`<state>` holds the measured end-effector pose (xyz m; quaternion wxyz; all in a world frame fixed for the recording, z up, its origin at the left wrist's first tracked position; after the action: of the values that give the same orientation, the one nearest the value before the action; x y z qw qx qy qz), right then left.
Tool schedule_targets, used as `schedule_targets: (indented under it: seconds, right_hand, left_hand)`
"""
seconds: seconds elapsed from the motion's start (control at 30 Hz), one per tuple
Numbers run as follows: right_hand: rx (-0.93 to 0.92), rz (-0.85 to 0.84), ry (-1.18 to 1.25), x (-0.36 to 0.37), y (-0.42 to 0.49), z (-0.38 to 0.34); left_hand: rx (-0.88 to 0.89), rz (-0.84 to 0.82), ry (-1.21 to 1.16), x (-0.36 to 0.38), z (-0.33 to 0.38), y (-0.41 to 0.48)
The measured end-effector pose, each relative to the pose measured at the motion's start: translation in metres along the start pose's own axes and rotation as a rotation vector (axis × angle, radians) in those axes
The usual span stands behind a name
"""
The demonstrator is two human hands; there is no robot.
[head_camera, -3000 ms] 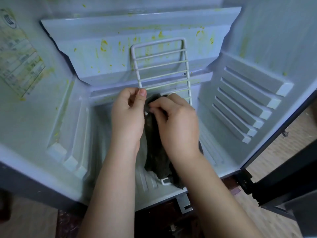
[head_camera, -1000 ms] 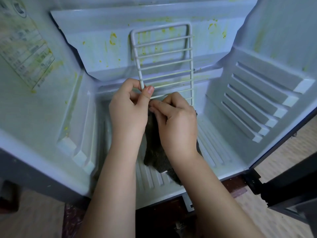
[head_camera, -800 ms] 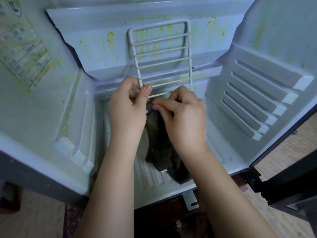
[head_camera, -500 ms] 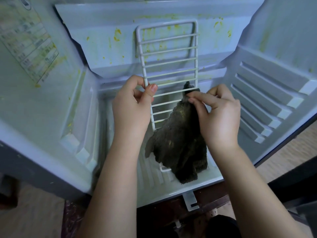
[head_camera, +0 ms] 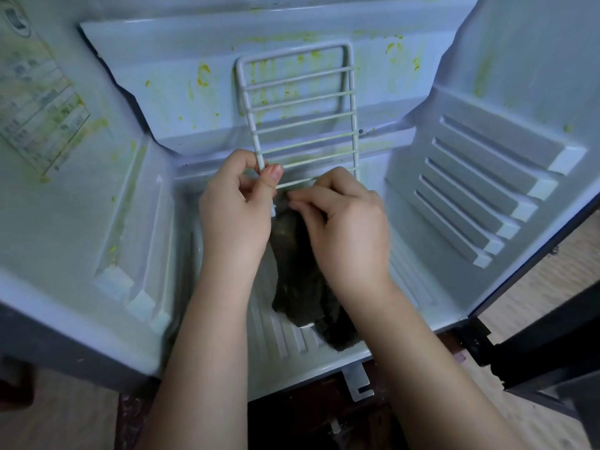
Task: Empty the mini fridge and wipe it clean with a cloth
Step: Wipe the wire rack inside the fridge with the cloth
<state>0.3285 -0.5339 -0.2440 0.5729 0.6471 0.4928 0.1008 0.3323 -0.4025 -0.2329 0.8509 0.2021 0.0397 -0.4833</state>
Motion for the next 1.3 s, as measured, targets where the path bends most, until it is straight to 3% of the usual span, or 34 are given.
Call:
schedule_targets:
  seconds: [0.23, 0.63, 0.9, 1.1, 1.3]
  right_hand:
    - [0.058, 0.175, -0.098, -0.027, -0.023, 0.024]
    - [0.059, 0.055, 0.098, 0.022, -0.027, -0.021]
    - [-0.081, -0.039, 0.014, 0.005, -0.019, 0.006]
    - [-0.054, -0.025, -0.072, -0.029, -0.018, 0.051]
    - [0.048, -0.007, 0.053, -0.010, -0.018, 0.022]
  left_hand:
    - [-0.065, -0.029, -0.032, 0.000, -0.001, 0.000]
    - [0.002, -0.012, 0.010, 0.001, 0.001, -0.002]
    - [-0.047, -0.038, -0.013, -0.001, -0.003, 0.001]
    - [-0.053, -0.046, -0.013, -0.001, -0.001, 0.001]
    - [-0.032, -0.019, -0.004, 0.001, -0.001, 0.000]
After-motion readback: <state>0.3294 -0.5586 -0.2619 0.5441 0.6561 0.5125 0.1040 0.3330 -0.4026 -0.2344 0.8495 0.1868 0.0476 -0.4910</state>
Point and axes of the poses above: each hand's wrist, its own y-axis towards the middle knuckle, its own x-axis out of the palm, z = x × y, the point moved 3 cm from there along y, towards the middle knuckle, and after that the axes turned 11 degrees about -x, right-handed, at the moved point
